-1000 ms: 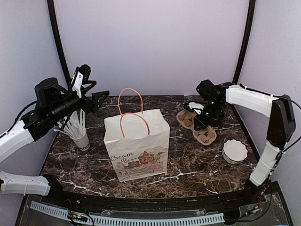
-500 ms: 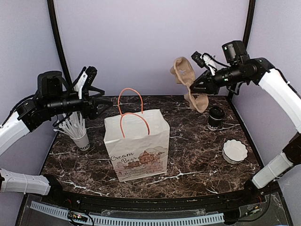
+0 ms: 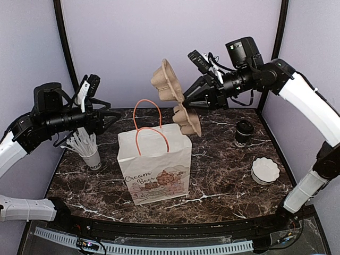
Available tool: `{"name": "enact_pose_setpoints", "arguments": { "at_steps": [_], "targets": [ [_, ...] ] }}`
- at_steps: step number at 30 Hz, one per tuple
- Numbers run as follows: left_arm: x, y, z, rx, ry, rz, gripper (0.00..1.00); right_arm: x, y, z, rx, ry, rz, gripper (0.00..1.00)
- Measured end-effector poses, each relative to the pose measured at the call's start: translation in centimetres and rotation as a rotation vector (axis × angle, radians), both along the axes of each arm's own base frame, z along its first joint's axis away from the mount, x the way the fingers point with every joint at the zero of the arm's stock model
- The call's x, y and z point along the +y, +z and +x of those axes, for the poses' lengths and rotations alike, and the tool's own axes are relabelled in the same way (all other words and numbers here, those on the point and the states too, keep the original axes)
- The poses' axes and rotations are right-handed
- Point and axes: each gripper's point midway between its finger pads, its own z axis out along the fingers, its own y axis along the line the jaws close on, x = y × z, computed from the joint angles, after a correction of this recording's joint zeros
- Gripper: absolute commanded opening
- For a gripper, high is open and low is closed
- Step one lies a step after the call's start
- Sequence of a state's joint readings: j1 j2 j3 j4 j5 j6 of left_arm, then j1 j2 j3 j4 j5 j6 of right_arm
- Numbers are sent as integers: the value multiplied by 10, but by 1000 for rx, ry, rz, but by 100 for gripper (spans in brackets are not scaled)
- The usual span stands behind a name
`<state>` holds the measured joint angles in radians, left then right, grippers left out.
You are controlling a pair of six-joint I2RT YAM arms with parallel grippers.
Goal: Pack the takeout coffee
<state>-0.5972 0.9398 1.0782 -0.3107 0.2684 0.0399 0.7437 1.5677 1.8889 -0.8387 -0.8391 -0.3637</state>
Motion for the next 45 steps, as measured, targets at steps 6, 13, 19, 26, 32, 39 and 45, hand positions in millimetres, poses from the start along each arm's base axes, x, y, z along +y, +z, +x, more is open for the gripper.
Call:
{"name": "enact_pose_setpoints", "arguments": {
  "at_steps": [6, 13, 19, 26, 32, 39, 45],
  "targets": [
    [12, 7, -9, -24, 35, -32, 77, 18, -2, -24, -56, 100, 8, 24],
    [17, 2, -11, -22, 52, -31, 77, 44, -28, -9, -47, 127, -19, 24],
    [21, -3, -15, -23, 57, -30, 77, 70, -43, 0, -16, 164, -27, 24],
    [26, -7, -18, -30, 75, -29, 77, 93, -48, -21, -13, 245, -30, 24],
    [32, -5, -18, -46, 100, -27, 78, 95, -60, -28, -31, 263, -59, 25],
    [38, -6, -17, -61, 127, -17, 77, 87, -95, -22, -17, 222, -176, 25],
    [40, -17, -16, -51, 141, -1, 78, 82, -108, -13, -21, 182, -265, 25]
  ]
}}
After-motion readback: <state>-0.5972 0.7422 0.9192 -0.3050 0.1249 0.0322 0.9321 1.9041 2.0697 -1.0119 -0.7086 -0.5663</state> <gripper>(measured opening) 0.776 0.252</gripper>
